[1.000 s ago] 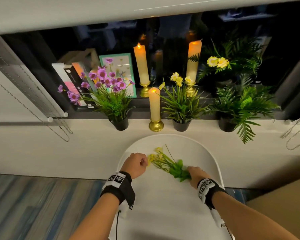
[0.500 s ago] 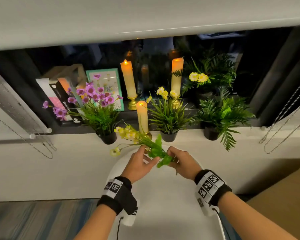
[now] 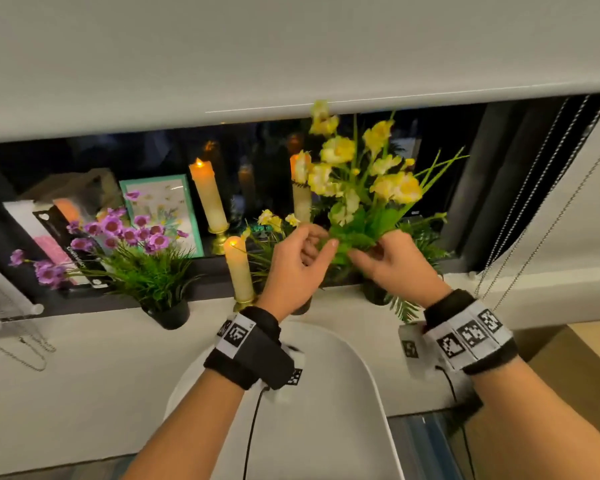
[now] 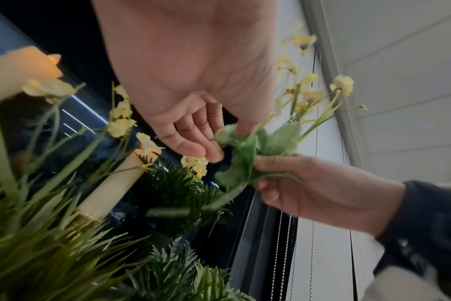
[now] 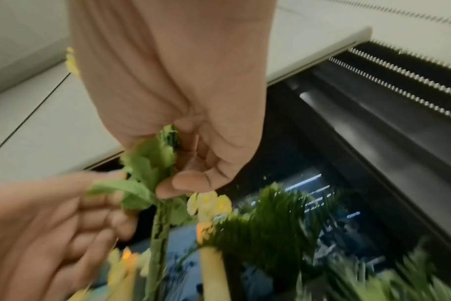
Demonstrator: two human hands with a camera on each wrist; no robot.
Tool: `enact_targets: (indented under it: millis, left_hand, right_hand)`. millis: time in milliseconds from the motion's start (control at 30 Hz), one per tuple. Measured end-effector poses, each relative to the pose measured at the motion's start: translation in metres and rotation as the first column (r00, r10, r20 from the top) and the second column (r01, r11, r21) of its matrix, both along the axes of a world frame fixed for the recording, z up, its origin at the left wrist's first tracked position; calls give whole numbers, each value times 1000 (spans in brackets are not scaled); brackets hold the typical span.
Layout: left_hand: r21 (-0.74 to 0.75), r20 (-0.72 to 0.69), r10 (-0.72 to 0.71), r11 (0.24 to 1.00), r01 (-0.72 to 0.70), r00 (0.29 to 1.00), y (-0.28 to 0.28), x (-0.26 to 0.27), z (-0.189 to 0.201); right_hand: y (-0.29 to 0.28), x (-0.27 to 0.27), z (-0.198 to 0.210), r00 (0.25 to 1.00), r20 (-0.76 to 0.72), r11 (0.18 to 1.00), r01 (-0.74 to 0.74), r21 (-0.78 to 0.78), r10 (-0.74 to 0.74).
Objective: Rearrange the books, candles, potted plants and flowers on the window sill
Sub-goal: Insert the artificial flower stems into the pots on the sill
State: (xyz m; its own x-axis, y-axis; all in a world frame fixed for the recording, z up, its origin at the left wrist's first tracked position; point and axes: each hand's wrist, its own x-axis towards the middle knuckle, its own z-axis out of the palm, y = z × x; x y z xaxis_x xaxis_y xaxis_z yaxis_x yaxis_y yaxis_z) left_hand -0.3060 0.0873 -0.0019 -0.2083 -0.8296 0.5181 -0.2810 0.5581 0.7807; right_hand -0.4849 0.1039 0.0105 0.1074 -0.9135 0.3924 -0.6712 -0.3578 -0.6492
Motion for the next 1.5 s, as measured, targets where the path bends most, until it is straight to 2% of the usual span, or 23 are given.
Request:
enact_targets:
  millis: [100, 200, 233, 333, 467, 567, 667, 833, 1000, 1233, 1500]
  left_hand:
    - [45, 30, -3, 999, 2, 1000, -17, -18, 2]
    - [71, 240, -72, 996, 56, 968, -35, -40, -8]
    - [66, 347, -89, 995, 71, 934, -41, -48, -13]
    - [75, 626, -104, 995, 73, 773, -54, -73, -26]
    - [135, 773, -157, 987, 82, 615, -64, -98, -42]
    - [164, 821, -176, 984, 72, 543, -67, -110, -60]
    - [180, 848, -177, 983, 42, 500, -66, -116, -79]
    - [146, 854, -144, 989, 35, 499, -64, -118, -94]
    - [183, 856, -165, 983, 11, 491, -67, -118, -97]
    - [163, 908, -142, 986, -19, 393, -68, -124, -94]
    - [138, 915, -115, 990, -33, 386, -70, -126, -96]
  right_hand:
    - [-11, -26, 36, 984, 73, 983, 165, -75, -159]
    - [-26, -51, 58, 958, 5, 955, 287, -68, -287]
    - [-33, -58, 61, 953, -26, 952, 301, -55, -303]
    - [-51, -70, 52, 940, -154, 950, 310, 24, -303]
    - [-64, -73, 29, 913, -287, 939, 329, 102, -289]
    - [-71, -73, 15, 891, -369, 932, 334, 143, -263]
    - [-77, -72, 5, 880, -422, 934, 315, 170, -220]
    - [-84, -72, -6, 879, -444, 926, 300, 228, -175]
    - [-90, -69, -2, 880, -450, 922, 291, 256, -153]
    - [-94, -59, -1, 827, -556, 934, 259, 248, -82]
    - [-96, -64, -9, 893, -447, 939, 197, 281, -54]
